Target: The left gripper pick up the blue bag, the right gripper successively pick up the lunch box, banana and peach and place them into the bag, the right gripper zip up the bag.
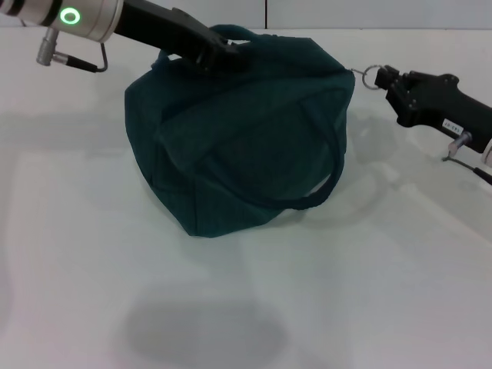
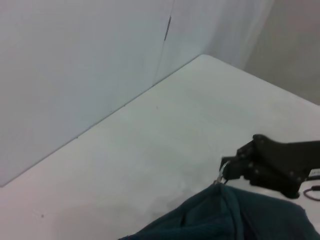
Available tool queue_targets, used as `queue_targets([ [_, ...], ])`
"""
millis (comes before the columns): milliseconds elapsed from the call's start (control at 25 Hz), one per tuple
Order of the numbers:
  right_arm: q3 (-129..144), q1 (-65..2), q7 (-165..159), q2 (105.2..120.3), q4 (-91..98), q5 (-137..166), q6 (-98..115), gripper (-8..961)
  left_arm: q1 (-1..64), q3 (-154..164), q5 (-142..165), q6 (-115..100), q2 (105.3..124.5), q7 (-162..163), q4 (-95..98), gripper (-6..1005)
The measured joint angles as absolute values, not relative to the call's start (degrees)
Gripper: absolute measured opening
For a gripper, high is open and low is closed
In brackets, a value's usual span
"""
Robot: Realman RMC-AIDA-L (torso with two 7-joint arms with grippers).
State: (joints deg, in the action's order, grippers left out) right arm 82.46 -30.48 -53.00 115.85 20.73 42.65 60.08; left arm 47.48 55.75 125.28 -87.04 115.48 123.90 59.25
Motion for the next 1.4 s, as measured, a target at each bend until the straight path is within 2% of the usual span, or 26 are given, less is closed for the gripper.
queue_targets([
  [280,86.45,-30.98,-52.99,115.9,20.61,42.67,58.02,38,46.94,55.7,121.43,-87.48,114.66,123.91,58.7,66],
  [480,87.06,-30.52,-53.0,115.97,20.48,42.6,58.5,38,44.42,55.59,117.39,-87.53,114.73,123.34,58.52,78],
  [800,86.11,-24.19,-56.28,115.37,20.09,42.01,64.61,39,37.63,53.54,104.12,-87.77,115.0,117.48,58.33,97],
  [920,85.78,-23.37,-56.73,115.35,19.94,42.36,66.05,40,35.18,52.2,99.41,-88.9,115.06,113.79,57.15,328],
  [1120,85.95,-23.28,-57.25,115.0,18.46,42.65,66.57,40,28.12,50.99,86.75,-97.13,115.32,99.79,50.68,483],
  [1320,84.98,-22.43,-56.86,114.26,18.3,42.35,67.22,41,19.08,50.27,79.73,-101.75,117.38,79.99,42.35,495],
  [1400,83.75,-22.35,-56.47,114.22,18.44,42.49,67.22,81,15.83,49.02,77.84,-102.42,118.36,72.63,39.29,499],
])
